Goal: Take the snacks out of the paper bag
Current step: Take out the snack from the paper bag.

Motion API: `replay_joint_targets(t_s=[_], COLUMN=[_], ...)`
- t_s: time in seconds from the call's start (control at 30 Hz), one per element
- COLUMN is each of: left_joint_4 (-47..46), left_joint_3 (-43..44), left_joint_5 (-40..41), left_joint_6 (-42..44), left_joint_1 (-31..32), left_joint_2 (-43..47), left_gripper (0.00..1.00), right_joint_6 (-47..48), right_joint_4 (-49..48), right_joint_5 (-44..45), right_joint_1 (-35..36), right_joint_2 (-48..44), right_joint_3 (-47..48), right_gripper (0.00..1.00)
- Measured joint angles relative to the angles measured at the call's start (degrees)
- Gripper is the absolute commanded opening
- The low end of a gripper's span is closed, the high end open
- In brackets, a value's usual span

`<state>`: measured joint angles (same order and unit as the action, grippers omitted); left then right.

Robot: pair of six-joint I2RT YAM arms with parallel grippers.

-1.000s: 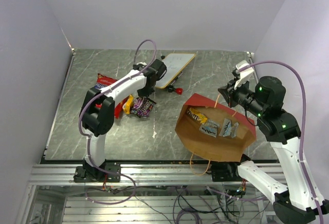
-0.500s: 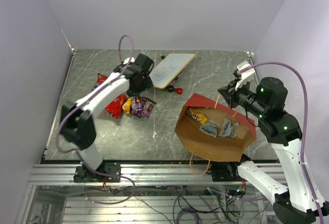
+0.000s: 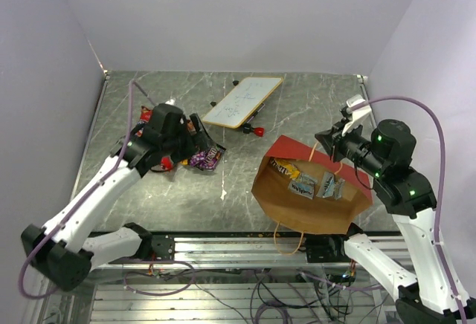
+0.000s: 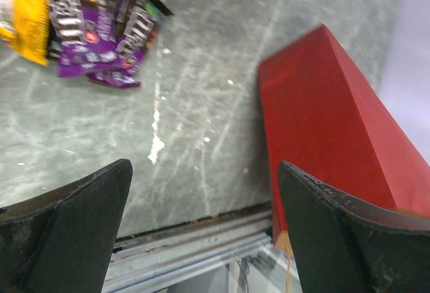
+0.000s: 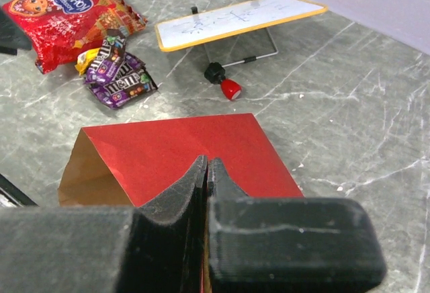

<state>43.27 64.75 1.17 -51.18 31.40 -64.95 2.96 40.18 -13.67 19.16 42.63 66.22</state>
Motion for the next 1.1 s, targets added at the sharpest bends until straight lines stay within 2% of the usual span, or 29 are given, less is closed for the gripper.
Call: replay_joint_targets(t_s=[0.2,0.3,0.37,0.57,0.67,0.9,1.1], left_joint_4=[-11.2,-17.7,-20.4,-25.0,-28.6,-31.2,-35.5], left_joint_3=[-10.9,-13.1,-11.8,-0.1,1.0,3.1,6.0], left_joint_5=[-13.5,-17.4,-17.3,-9.2,-4.7,7.9,14.0], left_joint_6=[-2.0,-4.4,-4.0,3.1,6.8,17.2,25.8], left_joint_1=[0.0,1.7,5.1,25.4,33.6,45.4,49.1], left_joint_2=[11.4,12.6,11.7,4.2,0.8,-11.5,-21.6], left_gripper=[0.94,0.93,0.94,0.94,0.94,0.89,0.81], right_joint_6=[-0.9,-1.0,-1.0,-0.9,-0.7,-0.3,0.1], right_joint_4=[-0.6,-1.0,-1.1,-1.3,-1.3,-1.3,-1.3], right_joint_5=[-0.5,-0.7,-0.9,-1.4,-1.6,-2.6,-4.1], right_joint_1=[0.0,0.0,0.0,0.0,0.0,0.0,0.0], right_joint_2=[1.8,2.7,3.3,4.5,5.1,7.0,8.2], right_joint_3=[-0.1,-0.1,0.0,0.6,1.3,4.1,5.3], right_gripper=[0.0,0.0,0.0,0.0,0.0,0.0,0.0])
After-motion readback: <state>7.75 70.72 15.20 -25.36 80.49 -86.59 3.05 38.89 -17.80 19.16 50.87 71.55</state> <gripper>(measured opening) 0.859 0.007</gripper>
